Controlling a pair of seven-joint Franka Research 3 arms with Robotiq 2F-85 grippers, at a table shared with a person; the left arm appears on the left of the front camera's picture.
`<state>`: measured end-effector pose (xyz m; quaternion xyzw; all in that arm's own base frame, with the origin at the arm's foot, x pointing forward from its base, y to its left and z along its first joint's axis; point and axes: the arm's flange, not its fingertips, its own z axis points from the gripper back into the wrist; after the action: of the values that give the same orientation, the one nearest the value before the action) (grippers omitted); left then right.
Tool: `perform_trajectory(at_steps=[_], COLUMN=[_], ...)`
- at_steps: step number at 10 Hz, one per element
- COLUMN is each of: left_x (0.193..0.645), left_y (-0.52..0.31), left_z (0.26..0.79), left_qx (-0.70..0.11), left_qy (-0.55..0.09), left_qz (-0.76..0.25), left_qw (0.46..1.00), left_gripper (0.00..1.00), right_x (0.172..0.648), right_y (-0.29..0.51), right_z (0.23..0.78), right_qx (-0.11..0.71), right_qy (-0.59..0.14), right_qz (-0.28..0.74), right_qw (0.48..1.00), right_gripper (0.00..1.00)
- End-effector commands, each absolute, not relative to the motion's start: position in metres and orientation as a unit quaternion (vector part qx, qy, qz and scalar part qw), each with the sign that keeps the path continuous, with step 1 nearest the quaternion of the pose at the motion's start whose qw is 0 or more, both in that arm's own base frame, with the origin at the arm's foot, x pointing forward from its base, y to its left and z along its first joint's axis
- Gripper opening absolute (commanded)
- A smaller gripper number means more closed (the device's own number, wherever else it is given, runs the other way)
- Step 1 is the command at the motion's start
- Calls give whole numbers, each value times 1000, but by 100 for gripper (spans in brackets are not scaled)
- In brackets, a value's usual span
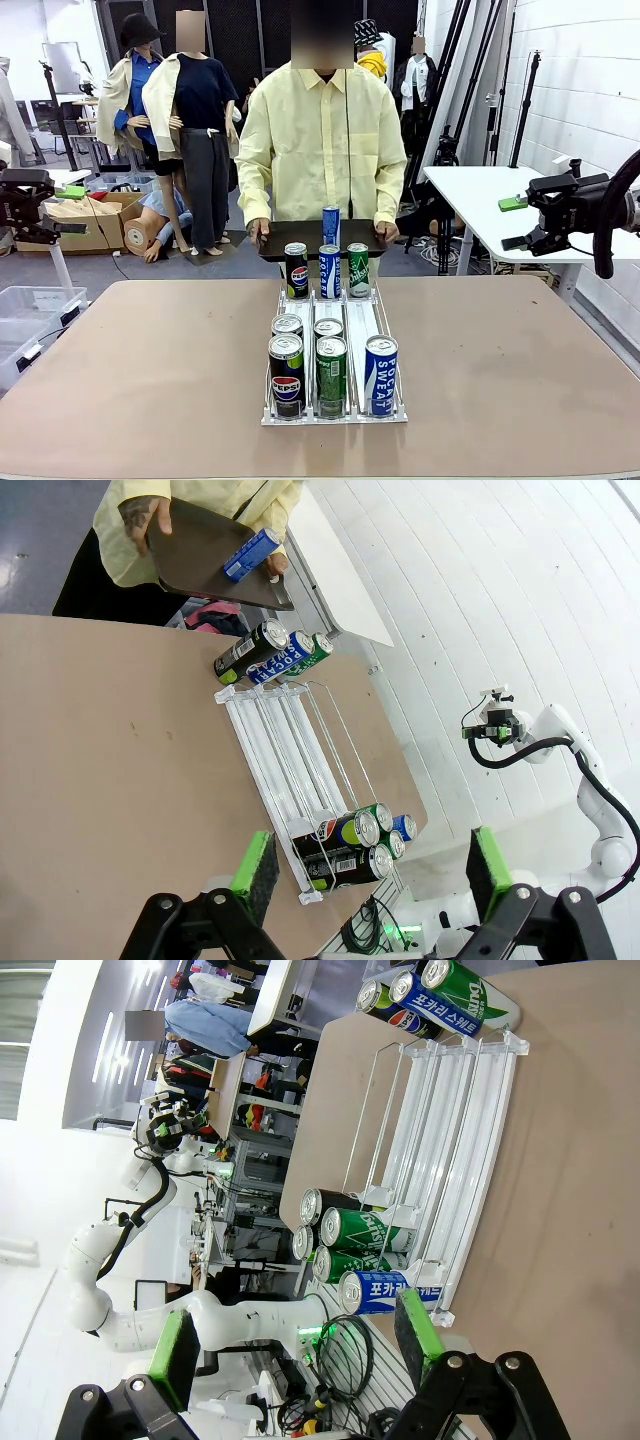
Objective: Retrieve and hand over the desired beverage to the person.
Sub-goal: Pick up another can of the same type that the person held from the Automatic Can Dispenser.
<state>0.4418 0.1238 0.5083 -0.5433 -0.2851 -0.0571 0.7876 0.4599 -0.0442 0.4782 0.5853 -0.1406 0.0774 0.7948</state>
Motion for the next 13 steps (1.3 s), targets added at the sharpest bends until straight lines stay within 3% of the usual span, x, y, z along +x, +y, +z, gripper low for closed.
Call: perform_trajectory(at_steps=[1,13], left_x=[441,441], left_y=[124,124], left_z=[510,510], left_qx=[-545,-545], left_qy=[-288,-288], left_qz=[-57,-57], left_qw=[786,786], left_gripper=[100,100], right_x=[459,459], right_y=[-44,-44], right_z=[478,478], right_qx=[588,588], right_qy=[-141,-141], right_qz=[78,78], right_qw=[793,793], right_gripper=[100,100])
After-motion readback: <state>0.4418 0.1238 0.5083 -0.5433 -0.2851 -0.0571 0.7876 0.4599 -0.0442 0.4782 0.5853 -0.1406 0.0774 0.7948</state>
